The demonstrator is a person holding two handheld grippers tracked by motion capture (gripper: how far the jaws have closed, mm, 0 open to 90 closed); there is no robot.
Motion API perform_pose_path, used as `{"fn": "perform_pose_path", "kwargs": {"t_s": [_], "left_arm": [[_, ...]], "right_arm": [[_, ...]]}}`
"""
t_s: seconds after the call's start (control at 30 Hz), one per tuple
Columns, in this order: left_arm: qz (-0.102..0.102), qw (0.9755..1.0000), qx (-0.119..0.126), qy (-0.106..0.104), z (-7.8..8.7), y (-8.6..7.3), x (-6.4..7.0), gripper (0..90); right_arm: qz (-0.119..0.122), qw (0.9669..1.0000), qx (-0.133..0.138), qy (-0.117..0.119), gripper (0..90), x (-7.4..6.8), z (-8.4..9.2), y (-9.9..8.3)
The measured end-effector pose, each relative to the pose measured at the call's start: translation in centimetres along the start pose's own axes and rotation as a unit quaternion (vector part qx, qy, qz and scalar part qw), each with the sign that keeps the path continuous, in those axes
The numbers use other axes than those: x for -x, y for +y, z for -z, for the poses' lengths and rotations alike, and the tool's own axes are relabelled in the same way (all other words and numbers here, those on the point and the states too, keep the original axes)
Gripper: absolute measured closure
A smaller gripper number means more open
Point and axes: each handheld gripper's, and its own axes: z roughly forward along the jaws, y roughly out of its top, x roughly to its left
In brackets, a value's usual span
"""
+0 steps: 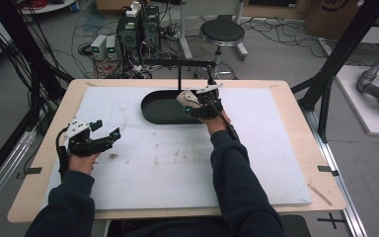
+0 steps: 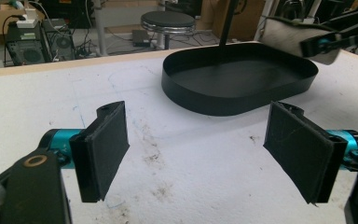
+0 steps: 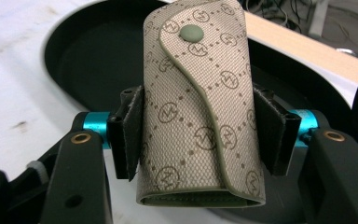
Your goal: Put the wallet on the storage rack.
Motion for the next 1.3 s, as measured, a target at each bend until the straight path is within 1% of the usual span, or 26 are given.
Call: {"fn": "perform_pose_path", "kwargs": {"t_s": [0.03, 0.07, 0.17, 0.23, 0.27, 0.37, 0.47, 0.53, 0.6, 0.63, 0.67, 0.7, 0.73, 0.77, 0.8, 0.83, 0.87, 0.93, 1.0, 1.07, 1.1, 1.13, 1.17, 1.23, 1.27, 1.3], "left_arm": [[0.001, 1.0, 0.001, 0.0, 0.0, 0.0, 0.0, 21.3], [0.001, 1.0, 0.002, 0.0, 0.1, 0.0, 0.0, 21.3], [0.0, 1.0, 0.001, -0.001, 0.1, 0.0, 0.0, 21.3], [0.002, 1.0, 0.0, -0.001, 0.1, -0.1, 0.0, 21.3], [0.002, 1.0, 0.0, 0.0, 0.1, -0.1, 0.0, 21.3], [0.002, 1.0, 0.0, 0.0, 0.1, -0.1, 0.0, 21.3], [0.001, 1.0, -0.002, 0.001, 0.2, -0.2, 0.0, 21.3], [0.003, 1.0, -0.001, 0.001, 0.2, -0.2, -0.1, 21.3], [0.004, 1.0, -0.002, 0.002, 0.3, -0.3, -0.2, 21.3], [0.005, 1.0, -0.002, 0.004, 0.3, -0.3, -0.3, 21.3], [0.006, 1.0, -0.001, 0.003, 0.4, -0.3, -0.3, 21.3], [0.006, 1.0, -0.001, 0.003, 0.4, -0.3, -0.3, 21.3], [0.004, 1.0, -0.002, 0.003, 0.4, -0.3, -0.2, 21.3], [0.003, 1.0, -0.002, 0.002, 0.4, -0.3, -0.2, 21.3], [0.003, 1.0, -0.002, 0.002, 0.4, -0.3, -0.2, 21.3], [0.002, 1.0, -0.002, 0.002, 0.5, -0.3, -0.2, 21.3], [0.002, 1.0, -0.002, 0.002, 0.5, -0.3, -0.2, 21.3], [0.001, 1.0, -0.003, 0.002, 0.5, -0.4, -0.2, 21.3], [0.002, 1.0, -0.003, 0.0, 0.5, -0.4, -0.2, 21.3], [0.0, 1.0, -0.004, 0.0, 0.5, -0.4, -0.2, 21.3], [0.001, 1.0, -0.003, -0.001, 0.5, -0.4, -0.2, 21.3], [0.001, 1.0, -0.002, 0.0, 0.4, -0.4, -0.2, 21.3], [0.001, 1.0, -0.002, -0.001, 0.5, -0.4, -0.1, 21.3], [-0.001, 1.0, 0.0, -0.001, 0.5, -0.3, -0.1, 21.3], [0.002, 1.0, 0.001, -0.001, 0.5, -0.3, -0.1, 21.3], [0.003, 1.0, 0.002, 0.0, 0.5, -0.3, -0.1, 21.3]], "right_arm": [[-0.005, 0.9999, -0.01, -0.002, 41.7, 0.1, -1.0, 0.2], [-0.005, 0.9999, -0.01, -0.002, 41.7, 0.1, -1.0, 0.2], [-0.004, 0.9999, -0.009, -0.01, 41.7, 0.2, -2.4, 0.3], [-0.001, 0.9997, -0.023, -0.011, 41.7, 0.2, -3.4, 0.3], [0.005, 0.9994, -0.03, -0.017, 41.5, 0.0, -4.3, 0.3], [0.002, 0.9993, -0.033, -0.018, 41.2, 0.0, -5.0, 0.3], [-0.01, 0.9989, -0.044, -0.014, 39.8, -0.2, -6.0, 0.5], [-0.003, 0.9993, -0.025, -0.026, 35.6, -0.9, -6.2, 0.5], [-0.003, 0.9993, -0.023, -0.028, 34.1, -1.0, -6.2, 0.6], [0.003, 0.9994, -0.025, -0.023, 33.7, -1.1, -5.6, 0.8], [0.003, 0.9994, -0.025, -0.023, 33.7, -1.1, -5.6, 0.8], [0.005, 0.9995, -0.023, -0.019, 33.4, -1.1, -5.3, 0.9], [0.011, 0.9997, -0.017, -0.011, 33.3, -0.9, -4.2, 1.1], [0.011, 0.9997, -0.017, -0.011, 33.3, -0.9, -4.2, 1.1], [0.011, 0.9998, -0.013, -0.007, 33.2, -0.7, -3.5, 1.2], [0.014, 0.9999, -0.005, 0.001, 32.5, -0.3, -1.9, 1.2], [0.014, 0.9999, -0.005, 0.001, 32.5, -0.3, -1.9, 1.2], [0.026, 0.9996, 0.005, -0.002, 32.1, 0.3, -0.1, 0.8], [0.024, 0.9996, 0.018, -0.001, 29.3, 1.3, 1.9, 0.0], [0.01, 0.9999, 0.005, 0.01, 22.9, 2.6, 3.7, -0.7], [0.008, 0.9998, 0.012, 0.01, 22.9, 3.2, 4.8, -1.3], [0.013, 0.9996, 0.024, 0.007, 22.9, 3.7, 5.9, -2.0], [0.009, 0.9995, 0.029, 0.008, 22.5, 4.3, 7.0, -2.6], [-0.004, 0.9995, 0.03, 0.004, 20.1, 5.6, 9.0, -4.1], [-0.005, 0.9993, 0.037, 0.001, 20.1, 5.9, 9.7, -4.7], [-0.009, 0.9994, 0.032, -0.006, 20.1, 6.3, 10.7, -5.6]]}}
